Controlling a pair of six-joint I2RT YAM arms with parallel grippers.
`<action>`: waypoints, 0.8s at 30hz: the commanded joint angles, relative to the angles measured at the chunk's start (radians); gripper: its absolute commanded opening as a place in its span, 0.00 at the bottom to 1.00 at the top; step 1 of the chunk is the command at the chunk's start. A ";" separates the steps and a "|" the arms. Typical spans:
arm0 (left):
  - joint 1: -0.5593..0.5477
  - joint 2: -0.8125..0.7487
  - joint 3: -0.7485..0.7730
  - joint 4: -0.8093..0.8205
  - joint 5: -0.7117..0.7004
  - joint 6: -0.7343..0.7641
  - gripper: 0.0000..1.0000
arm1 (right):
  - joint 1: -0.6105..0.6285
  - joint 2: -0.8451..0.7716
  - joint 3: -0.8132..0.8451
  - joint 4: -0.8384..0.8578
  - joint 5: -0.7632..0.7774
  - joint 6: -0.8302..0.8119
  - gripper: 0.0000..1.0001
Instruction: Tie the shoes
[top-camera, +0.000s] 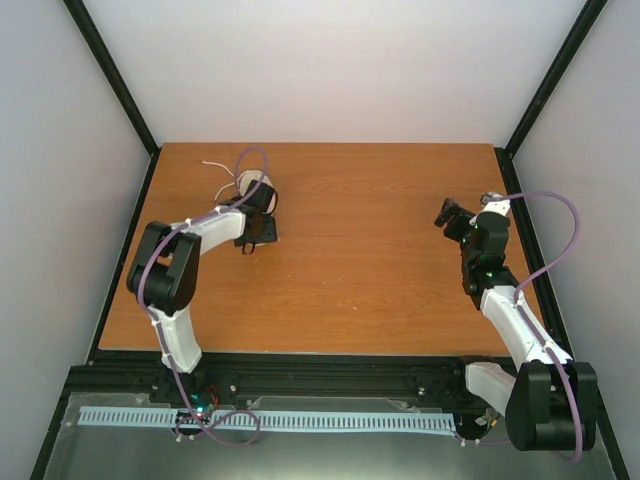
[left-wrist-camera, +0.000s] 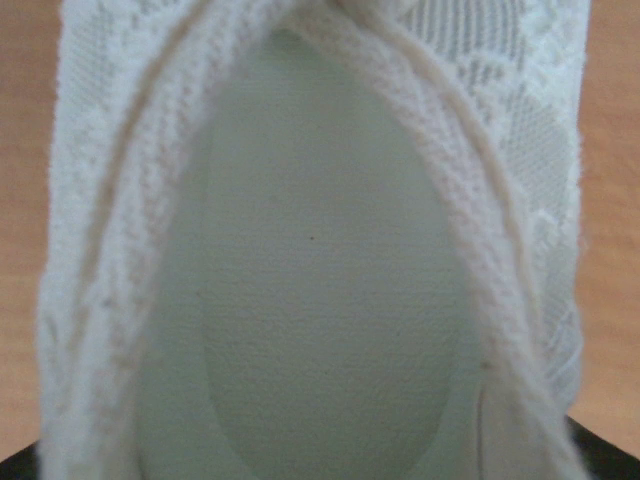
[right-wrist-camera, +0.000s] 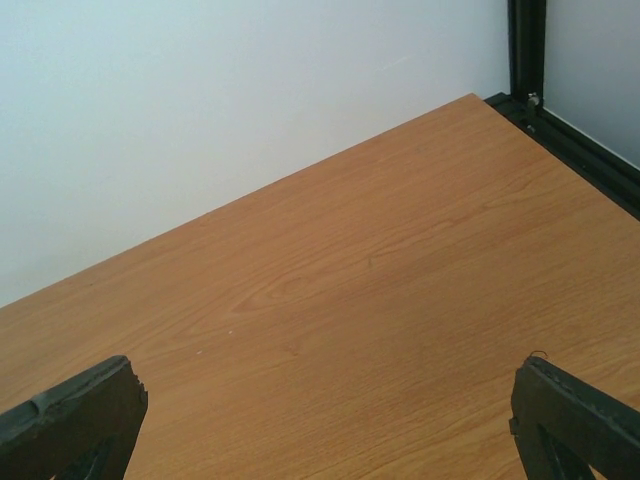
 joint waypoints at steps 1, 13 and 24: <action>-0.034 -0.165 -0.096 0.026 0.117 -0.013 0.47 | -0.002 -0.005 0.009 0.044 -0.073 -0.037 1.00; -0.455 -0.493 -0.423 -0.047 0.263 -0.368 0.51 | 0.001 0.064 0.049 0.036 -0.201 -0.058 1.00; -0.582 -0.782 -0.550 -0.047 0.193 -0.307 0.99 | 0.005 0.173 0.188 -0.168 -0.316 -0.062 1.00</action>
